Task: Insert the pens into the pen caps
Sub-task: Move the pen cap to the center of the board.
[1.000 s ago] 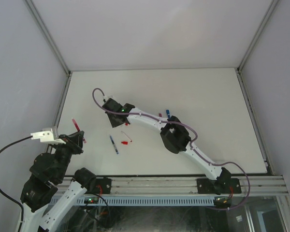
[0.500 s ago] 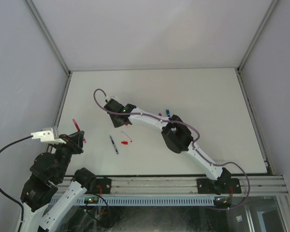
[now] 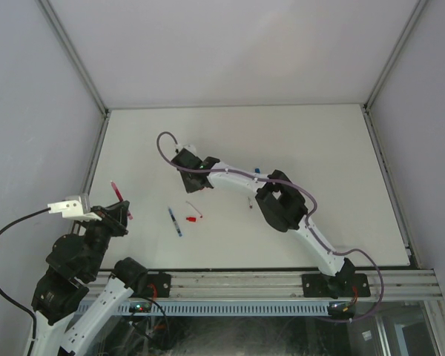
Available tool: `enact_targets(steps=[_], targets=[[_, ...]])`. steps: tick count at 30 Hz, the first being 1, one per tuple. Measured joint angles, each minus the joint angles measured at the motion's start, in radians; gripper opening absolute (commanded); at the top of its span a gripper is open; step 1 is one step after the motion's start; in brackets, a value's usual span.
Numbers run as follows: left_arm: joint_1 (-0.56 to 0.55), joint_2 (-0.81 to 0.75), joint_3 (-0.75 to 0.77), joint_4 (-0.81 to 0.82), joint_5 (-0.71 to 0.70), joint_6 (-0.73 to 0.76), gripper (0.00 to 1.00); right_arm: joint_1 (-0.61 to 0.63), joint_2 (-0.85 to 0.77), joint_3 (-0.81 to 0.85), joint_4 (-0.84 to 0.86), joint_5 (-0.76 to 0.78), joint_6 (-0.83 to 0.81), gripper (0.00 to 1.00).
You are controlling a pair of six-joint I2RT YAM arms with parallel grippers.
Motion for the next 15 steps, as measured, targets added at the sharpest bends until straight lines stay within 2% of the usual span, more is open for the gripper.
enact_targets(steps=[15], targets=[[0.000, 0.006, 0.000, 0.000, 0.000, 0.000, 0.00, -0.016, -0.201, -0.333, 0.074, 0.035, 0.003, 0.12]])
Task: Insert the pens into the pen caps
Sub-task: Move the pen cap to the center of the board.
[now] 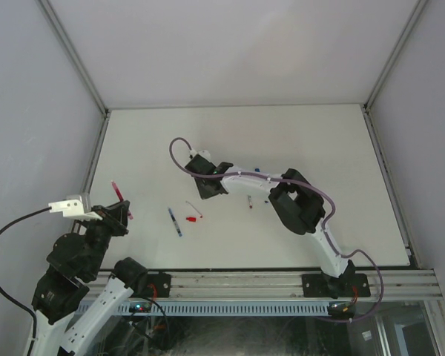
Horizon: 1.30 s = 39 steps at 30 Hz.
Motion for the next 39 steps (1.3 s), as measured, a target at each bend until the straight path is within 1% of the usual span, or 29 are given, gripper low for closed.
enact_targets(steps=[10, 18, 23, 29, 34, 39], targets=[[0.000, 0.011, 0.000, 0.000, 0.003, 0.000, 0.00, 0.012, -0.112, -0.167, 0.017, -0.011, 0.000, 0.11], [0.000, 0.018, 0.000, 0.000, 0.005, 0.000, 0.00, 0.039, -0.230, -0.316, -0.051, -0.017, 0.001, 0.10], [0.000, 0.018, 0.000, 0.000, 0.005, 0.000, 0.00, 0.061, -0.316, -0.426, -0.081, -0.068, -0.001, 0.09], [0.000, 0.018, 0.000, 0.000, 0.005, 0.000, 0.00, 0.077, -0.385, -0.512, -0.106, -0.130, 0.000, 0.09], [0.000, 0.019, 0.000, 0.000, 0.005, 0.000, 0.00, 0.078, -0.423, -0.558, -0.132, -0.155, 0.013, 0.13], [0.000, 0.019, 0.000, 0.000, 0.005, 0.000, 0.00, 0.076, -0.424, -0.562, -0.136, -0.178, 0.029, 0.18]])
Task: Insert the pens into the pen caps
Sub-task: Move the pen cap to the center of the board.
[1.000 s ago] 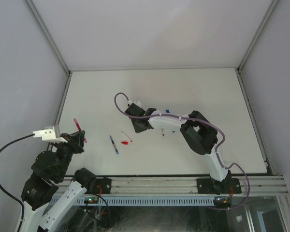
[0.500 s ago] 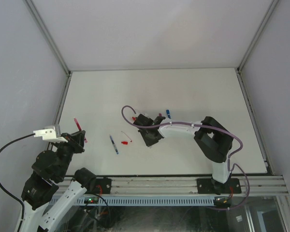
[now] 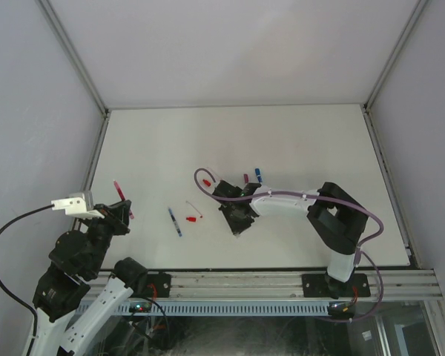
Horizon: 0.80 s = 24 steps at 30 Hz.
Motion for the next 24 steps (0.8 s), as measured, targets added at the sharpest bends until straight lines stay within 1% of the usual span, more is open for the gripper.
enact_targets(steps=[9, 19, 24], targets=[[0.000, 0.000, 0.000, 0.000, 0.000, 0.000, 0.00, -0.011, 0.012, 0.000, 0.004, -0.042, 0.001, 0.22], [0.000, 0.000, 0.000, 0.000, 0.000, 0.000, 0.00, -0.014, 0.017, 0.001, 0.004, -0.050, 0.004, 0.22], [0.000, 0.008, 0.000, 0.000, 0.005, 0.000, 0.00, -0.004, 0.044, 0.040, -0.037, -0.020, 0.013, 0.22]])
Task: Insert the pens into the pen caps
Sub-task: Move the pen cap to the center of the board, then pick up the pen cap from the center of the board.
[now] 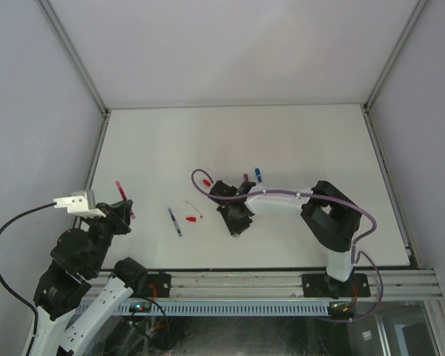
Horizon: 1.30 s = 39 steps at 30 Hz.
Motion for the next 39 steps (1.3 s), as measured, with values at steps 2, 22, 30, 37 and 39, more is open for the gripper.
enact_targets(steps=[2, 22, 30, 37, 39], targets=[[0.000, 0.012, 0.000, 0.001, 0.010, 0.000, 0.00, 0.007, 0.014, 0.018, -0.020, 0.016, 0.003, 0.21], [0.000, 0.162, -0.003, 0.039, 0.147, -0.018, 0.00, 0.009, -0.013, -0.013, 0.002, 0.043, 0.012, 0.00], [-0.003, 0.262, -0.057, 0.141, 0.266, -0.055, 0.00, -0.043, -0.119, -0.141, 0.064, 0.037, 0.025, 0.00], [-0.139, 0.350, -0.150, 0.225, 0.282, -0.100, 0.00, -0.076, -0.288, -0.253, 0.172, 0.034, 0.075, 0.00], [-0.203, 0.376, -0.153, 0.249, 0.257, -0.109, 0.00, -0.080, -0.347, -0.280, 0.219, 0.034, 0.092, 0.00]])
